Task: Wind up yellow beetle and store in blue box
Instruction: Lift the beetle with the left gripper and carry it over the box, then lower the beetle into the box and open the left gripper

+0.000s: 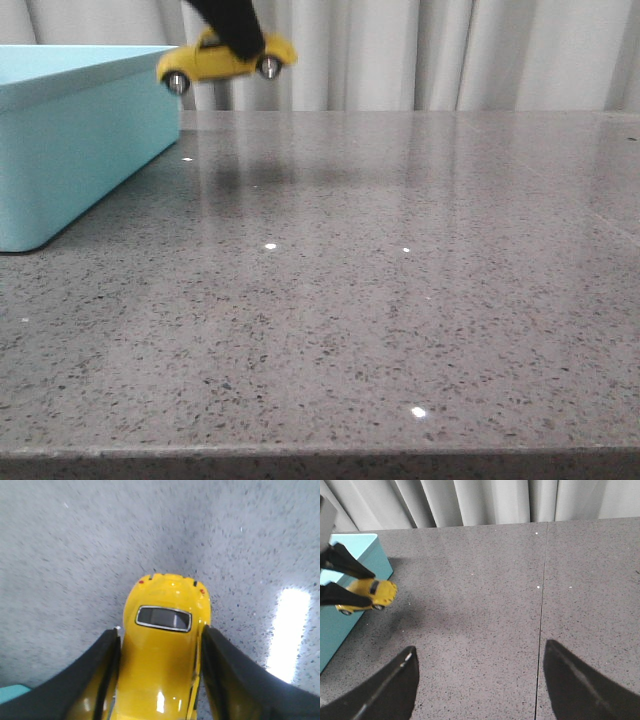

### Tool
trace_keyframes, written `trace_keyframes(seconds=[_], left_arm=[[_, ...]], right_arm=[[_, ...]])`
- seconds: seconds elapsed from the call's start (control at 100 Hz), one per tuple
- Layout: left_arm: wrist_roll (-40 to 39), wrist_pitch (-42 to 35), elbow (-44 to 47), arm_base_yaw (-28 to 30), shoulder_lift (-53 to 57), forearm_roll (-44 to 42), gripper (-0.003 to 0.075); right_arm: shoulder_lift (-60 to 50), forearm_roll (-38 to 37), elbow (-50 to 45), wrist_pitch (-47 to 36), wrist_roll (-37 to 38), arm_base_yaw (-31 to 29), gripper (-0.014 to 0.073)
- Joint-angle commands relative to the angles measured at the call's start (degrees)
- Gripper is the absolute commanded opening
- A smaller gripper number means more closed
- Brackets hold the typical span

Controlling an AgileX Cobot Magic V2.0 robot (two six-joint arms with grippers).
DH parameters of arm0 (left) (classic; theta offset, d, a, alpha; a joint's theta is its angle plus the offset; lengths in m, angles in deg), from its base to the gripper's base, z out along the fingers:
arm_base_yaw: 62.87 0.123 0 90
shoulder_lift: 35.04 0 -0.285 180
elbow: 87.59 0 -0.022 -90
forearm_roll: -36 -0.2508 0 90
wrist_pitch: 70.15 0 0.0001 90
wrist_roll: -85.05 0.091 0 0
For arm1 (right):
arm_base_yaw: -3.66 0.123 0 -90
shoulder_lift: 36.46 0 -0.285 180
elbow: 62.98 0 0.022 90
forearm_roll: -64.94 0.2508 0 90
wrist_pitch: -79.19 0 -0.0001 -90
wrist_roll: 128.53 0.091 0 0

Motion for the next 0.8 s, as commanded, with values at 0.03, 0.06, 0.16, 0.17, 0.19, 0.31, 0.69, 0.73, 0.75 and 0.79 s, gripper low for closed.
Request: trace_keyframes(seconds=[0.03,0.06,0.16,0.17,0.19,0.31,0.69,0.73,0.75,0.79], left_arm=[[-3.80,2.42,-7.91,-0.39,3.03,-0.45,0.0169],[-4.93,3.20,-9.55,-0.11,3.03,-2.01,0.0169],[-9.51,5.29,-13.03,0.71,3.16,-7.53,0.0169],[-10.42,5.29,-13.17,0.74,3.31,-7.96,0.0169],[-11.55,5.29,-13.42,1.09,3.47,-9.23,0.0169],[-15.73,5.29,-13.47,4.08,4.90,-12.67,0.0169],[-24.22,5.29,-7.56,18.31,4.64,-11.97,0.0169],[-24.22,5.29,-6.15,19.22,4.12,-11.72,0.0169],[-24.22,5.29,-5.27,19.64,3.76,-11.60,0.0169],[-24.22,5.29,-3.58,20.09,3.22,-11.60,0.0169]], right_arm=[[-0.28,-0.49,1.37,-4.62,-0.73,0.06,0.0529],[-0.28,-0.49,1.37,-4.62,-0.73,0.06,0.0529],[-0.28,-0.49,1.37,-4.62,-0.73,0.06,0.0529],[-0.28,-0.49,1.37,-4.62,-0.73,0.06,0.0529],[-0.28,-0.49,1.37,-4.62,-0.73,0.06,0.0529],[-0.28,-0.49,1.37,-4.62,-0.73,0.06,0.0529],[-0.28,-0.49,1.37,-4.67,-0.73,0.06,0.0529],[-0.28,-0.49,1.37,-4.78,-0.73,0.06,0.0529],[-0.28,-0.49,1.37,-4.78,-0.73,0.06,0.0529],[-0.28,-0.49,1.37,-4.91,-0.73,0.06,0.0529]])
